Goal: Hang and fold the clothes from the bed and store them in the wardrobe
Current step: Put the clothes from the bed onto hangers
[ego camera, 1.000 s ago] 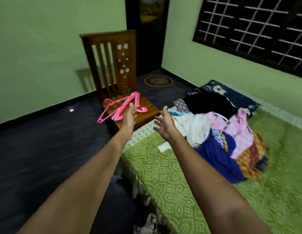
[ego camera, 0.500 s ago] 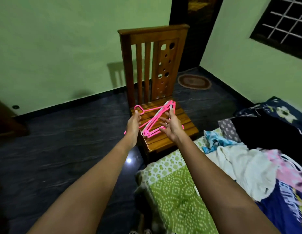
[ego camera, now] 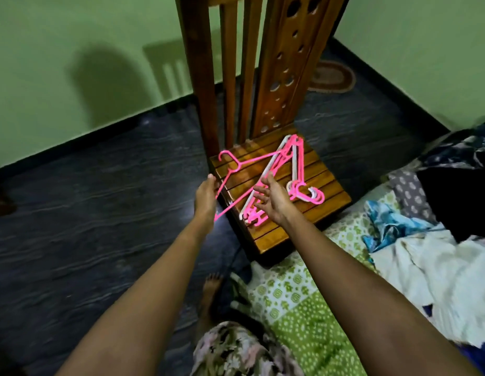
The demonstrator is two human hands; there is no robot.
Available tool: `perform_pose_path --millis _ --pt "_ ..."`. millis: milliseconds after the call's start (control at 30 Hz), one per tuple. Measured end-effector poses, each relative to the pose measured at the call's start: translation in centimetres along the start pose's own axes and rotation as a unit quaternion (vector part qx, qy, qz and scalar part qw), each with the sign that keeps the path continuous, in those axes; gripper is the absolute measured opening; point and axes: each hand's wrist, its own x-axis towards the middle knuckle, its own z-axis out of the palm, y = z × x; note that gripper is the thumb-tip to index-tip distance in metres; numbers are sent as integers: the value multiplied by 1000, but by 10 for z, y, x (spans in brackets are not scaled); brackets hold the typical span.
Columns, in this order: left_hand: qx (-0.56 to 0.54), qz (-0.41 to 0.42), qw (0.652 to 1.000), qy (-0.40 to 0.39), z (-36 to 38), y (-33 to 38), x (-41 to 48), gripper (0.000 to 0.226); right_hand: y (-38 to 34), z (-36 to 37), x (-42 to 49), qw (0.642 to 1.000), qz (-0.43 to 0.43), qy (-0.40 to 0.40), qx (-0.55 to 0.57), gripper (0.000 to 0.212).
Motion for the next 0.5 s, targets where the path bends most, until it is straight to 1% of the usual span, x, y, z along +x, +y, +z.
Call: perform_pose_path --millis 67,200,267,333,400,467,500 --pt "33 -23 999 -5 -7 -5 36 31 6 13 23 1000 18 15 -1 52" --pt "145 -62 987 -35 -16 -35 116 24 21 37 72 997 57 49 4 57" --pt "175 -72 981 -52 -16 -41 138 19 26 45 92 995 68 76 5 57" --pt "196 -74 976 -66 -16 -50 154 31 29 51 108 991 73 110 -7 59" --pt "215 -86 969 -89 -12 -65 176 36 34 51 128 987 74 139 -38 58" --pt "231 -117 961 -101 -9 -79 192 35 40 49 143 984 76 147 -58 55" --pt "235 -129 958 -103 -6 -84 197 30 43 49 149 984 77 148 -66 55"
